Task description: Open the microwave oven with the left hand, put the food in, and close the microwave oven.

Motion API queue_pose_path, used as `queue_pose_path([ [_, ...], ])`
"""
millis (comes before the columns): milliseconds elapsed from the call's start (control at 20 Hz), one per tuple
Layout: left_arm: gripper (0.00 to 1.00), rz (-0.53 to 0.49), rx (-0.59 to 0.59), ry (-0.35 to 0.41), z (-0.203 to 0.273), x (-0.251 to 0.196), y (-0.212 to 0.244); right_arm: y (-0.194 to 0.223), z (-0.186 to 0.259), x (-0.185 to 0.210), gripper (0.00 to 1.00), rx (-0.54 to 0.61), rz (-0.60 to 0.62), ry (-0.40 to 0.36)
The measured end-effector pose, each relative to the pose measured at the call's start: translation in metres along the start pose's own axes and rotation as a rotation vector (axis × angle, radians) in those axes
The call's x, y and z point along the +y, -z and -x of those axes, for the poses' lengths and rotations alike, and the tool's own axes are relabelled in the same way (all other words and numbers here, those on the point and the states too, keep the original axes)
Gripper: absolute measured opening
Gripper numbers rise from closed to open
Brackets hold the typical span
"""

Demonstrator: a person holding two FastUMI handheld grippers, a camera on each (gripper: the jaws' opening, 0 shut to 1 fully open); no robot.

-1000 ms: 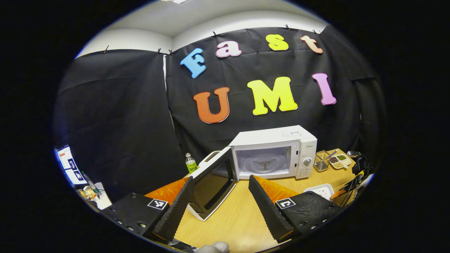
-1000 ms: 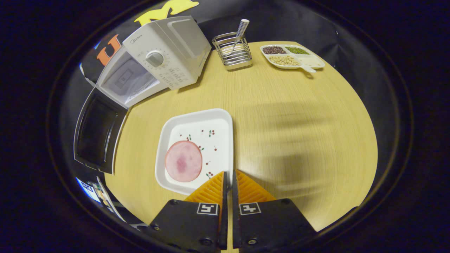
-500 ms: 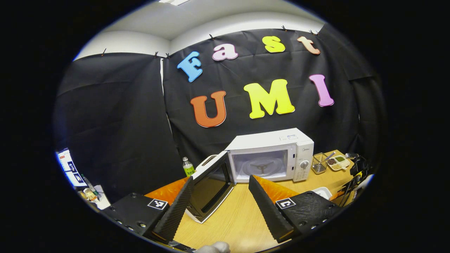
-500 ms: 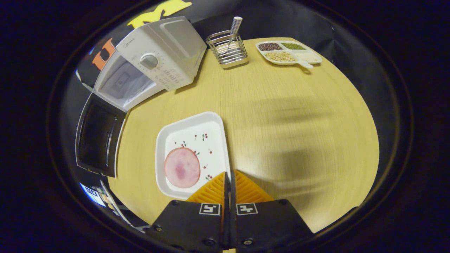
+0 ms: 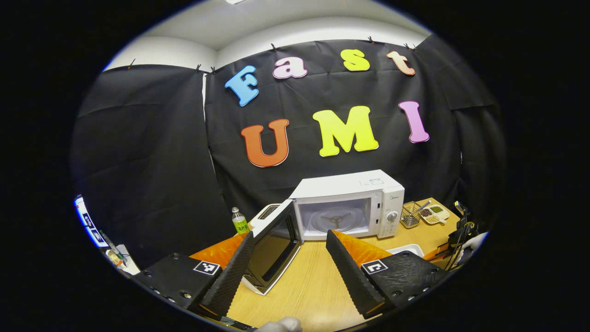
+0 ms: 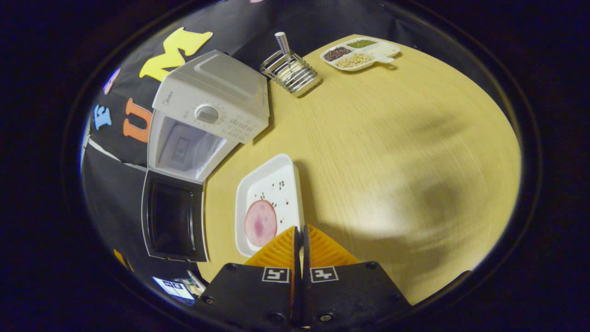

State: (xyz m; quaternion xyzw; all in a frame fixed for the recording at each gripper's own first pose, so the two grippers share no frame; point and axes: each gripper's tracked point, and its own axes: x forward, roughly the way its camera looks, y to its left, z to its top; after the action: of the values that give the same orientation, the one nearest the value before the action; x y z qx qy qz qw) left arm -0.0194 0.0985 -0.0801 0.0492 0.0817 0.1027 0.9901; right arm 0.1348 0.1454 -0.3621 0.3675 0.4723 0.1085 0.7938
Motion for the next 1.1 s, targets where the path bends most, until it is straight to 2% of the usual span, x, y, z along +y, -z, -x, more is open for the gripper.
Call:
queue_pose_path([
  [200, 0.95, -0.001, -0.013, 0.037, -0.008, 0.003, -0.008, -0.005, 0.002, 0.053, 0.04, -0.049, -0.046, -0.073],
  [400, 0.95, 0.010, -0.022, 0.067, -0.012, 0.008, -0.010, -0.010, -0.006, 0.124, 0.04, -0.133, -0.080, -0.157],
  [600, 0.96, 0.026, -0.007, 0.108, -0.023, 0.009, 0.001, -0.021, -0.025, 0.177, 0.03, -0.258, -0.074, -0.145],
  [750, 0.95, 0.038, 0.009, 0.115, -0.033, 0.013, 0.012, -0.025, -0.051, 0.214, 0.03, -0.316, -0.111, -0.172],
  [900, 0.95, 0.039, 0.018, 0.126, -0.040, 0.018, 0.020, -0.034, -0.077, 0.232, 0.03, -0.417, -0.157, -0.149],
  [1100, 0.95, 0.029, 0.021, 0.126, -0.047, 0.027, 0.035, -0.040, -0.106, 0.247, 0.03, -0.518, -0.280, -0.130],
])
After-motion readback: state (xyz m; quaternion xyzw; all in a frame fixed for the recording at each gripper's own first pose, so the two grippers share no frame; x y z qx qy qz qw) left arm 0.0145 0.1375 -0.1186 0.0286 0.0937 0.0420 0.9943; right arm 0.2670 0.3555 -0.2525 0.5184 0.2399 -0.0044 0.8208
